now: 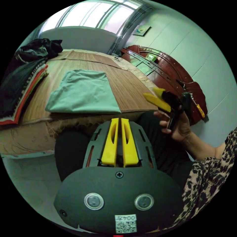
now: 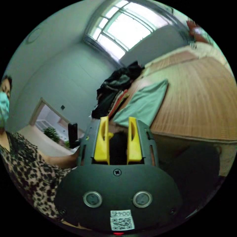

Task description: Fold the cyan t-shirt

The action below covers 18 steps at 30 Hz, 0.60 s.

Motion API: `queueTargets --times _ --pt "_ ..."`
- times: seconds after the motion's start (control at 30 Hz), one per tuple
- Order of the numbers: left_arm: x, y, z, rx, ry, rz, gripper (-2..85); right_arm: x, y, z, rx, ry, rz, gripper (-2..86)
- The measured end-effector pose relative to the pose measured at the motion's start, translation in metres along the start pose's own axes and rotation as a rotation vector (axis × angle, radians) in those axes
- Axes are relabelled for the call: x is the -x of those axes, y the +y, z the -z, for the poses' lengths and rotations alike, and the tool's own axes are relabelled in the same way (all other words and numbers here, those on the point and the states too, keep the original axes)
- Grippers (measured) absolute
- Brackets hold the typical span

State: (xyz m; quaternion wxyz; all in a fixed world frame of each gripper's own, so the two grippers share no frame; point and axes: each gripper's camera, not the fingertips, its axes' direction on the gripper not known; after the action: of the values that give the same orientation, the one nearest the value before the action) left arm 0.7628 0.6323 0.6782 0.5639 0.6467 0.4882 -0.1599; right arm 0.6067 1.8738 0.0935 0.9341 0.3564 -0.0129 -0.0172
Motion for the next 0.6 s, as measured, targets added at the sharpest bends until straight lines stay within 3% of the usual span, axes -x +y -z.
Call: queueTargets --times 0.1,0.33,0.6 --pt "-0.008 -0.014 -0.005 0.000 -0.022 -0.158 11.8 -0.032 -0.019 -0.024 0.094 0.065 -0.091 11.3" --pt "-0.040 -0.042 -0.071 0.134 -0.106 -0.487 22.1 -0.112 -0.064 -0.076 0.218 0.015 -0.333 19.5" --pt "-0.061 -0.038 -0.122 0.233 -0.180 -0.627 23.1 -0.150 -0.090 -0.112 0.274 -0.004 -0.436 11.2"
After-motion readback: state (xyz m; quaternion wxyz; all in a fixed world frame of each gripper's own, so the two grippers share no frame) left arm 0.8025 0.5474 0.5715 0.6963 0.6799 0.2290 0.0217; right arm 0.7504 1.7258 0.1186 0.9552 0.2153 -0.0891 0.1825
